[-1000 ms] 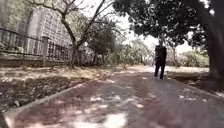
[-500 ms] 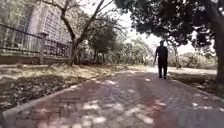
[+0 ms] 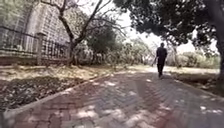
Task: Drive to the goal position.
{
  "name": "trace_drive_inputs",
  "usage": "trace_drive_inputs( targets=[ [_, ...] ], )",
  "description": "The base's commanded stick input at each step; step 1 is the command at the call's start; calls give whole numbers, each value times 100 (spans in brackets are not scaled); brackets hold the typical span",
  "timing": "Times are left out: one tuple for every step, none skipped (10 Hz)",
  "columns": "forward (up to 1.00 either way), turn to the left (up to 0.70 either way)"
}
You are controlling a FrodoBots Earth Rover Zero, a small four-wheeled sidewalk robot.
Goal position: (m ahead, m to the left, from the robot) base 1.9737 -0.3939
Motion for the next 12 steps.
trace_drive_inputs(
  targets=[
    [70,0],
    [70,0],
    [70,0],
    [70,0],
    [70,0],
    [70,-35],
    [70,-35],
    [70,-35],
    [70,-35],
    [70,-35],
    [70,-35],
    [70,-35]
  ],
)
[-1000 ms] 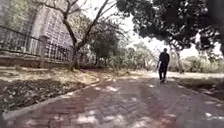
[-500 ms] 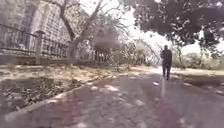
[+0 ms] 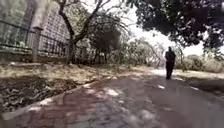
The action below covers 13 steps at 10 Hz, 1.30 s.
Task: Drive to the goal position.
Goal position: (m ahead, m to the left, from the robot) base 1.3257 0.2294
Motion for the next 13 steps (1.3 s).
trace_drive_inputs(
  targets=[
    [70,-35],
    [70,-31],
    [70,-14],
    [70,0],
    [70,0],
    [70,0],
    [70,0],
    [70,0],
    [70,0],
    [70,0],
    [70,0],
    [70,0],
    [70,1]
  ],
)
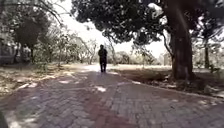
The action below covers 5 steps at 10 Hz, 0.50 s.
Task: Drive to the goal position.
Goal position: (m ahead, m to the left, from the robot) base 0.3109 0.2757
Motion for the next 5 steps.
trace_drive_inputs(
  targets=[
    [70,9],
    [65,14],
    [31,7],
    [0,0],
    [0,0]
  ],
)
